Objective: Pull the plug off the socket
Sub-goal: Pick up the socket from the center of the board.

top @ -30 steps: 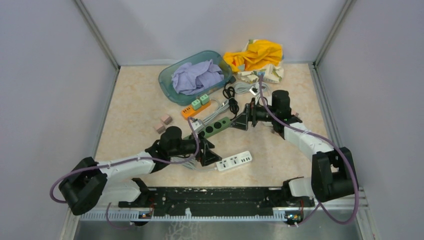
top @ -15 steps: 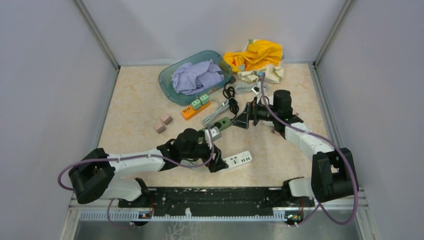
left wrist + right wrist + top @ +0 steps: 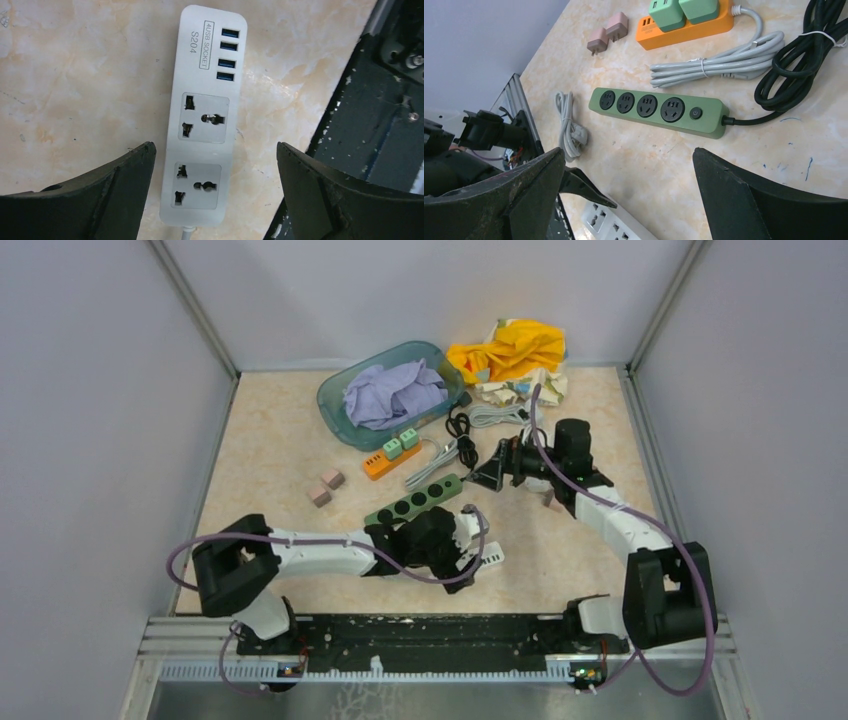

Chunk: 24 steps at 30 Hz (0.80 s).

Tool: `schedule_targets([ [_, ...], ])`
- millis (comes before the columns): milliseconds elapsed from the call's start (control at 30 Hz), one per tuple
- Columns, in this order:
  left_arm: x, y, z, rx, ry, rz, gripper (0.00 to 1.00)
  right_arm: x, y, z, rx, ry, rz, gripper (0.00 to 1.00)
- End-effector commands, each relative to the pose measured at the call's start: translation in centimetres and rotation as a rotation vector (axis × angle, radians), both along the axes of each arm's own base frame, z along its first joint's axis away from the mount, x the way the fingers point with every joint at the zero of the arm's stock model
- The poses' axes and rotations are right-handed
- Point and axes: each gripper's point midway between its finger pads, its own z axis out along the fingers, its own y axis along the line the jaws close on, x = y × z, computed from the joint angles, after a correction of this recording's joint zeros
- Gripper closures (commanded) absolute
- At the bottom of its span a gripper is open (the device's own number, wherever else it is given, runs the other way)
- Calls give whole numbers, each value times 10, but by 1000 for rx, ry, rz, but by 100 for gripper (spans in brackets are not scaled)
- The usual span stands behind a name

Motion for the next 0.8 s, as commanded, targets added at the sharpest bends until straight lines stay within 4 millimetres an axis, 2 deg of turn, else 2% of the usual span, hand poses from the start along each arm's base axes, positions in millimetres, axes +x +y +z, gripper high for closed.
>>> schedule_targets([
  [0,13,9,-22,160,-68,43,7,13,-5,35,11,-127,-23,1],
  [200,17,13,-40,245,-72,60,25,13,-5,35,12,-128,-21,1],
  [267,18,14,-43,262,-74,64,39,12,-5,36,13,-128,-20,1],
  [300,19,14,-43,264,-78,71,51,12,-5,35,14,-128,-21,1],
  [333,20,16,-43,267,-81,77,58,12,-5,36,13,-128,-21,1],
  [400,22,18,-40,263,-92,97,65,12,-5,35,14,-128,-21,1],
  [567,33,29,-15,189,-152,178,86,12,-6,36,14,-129,-22,1],
  [667,44,43,2,133,-168,252,92,12,-6,36,16,-129,-23,1],
  [767,56,62,21,65,-166,333,94,13,-7,37,17,-131,-24,1],
])
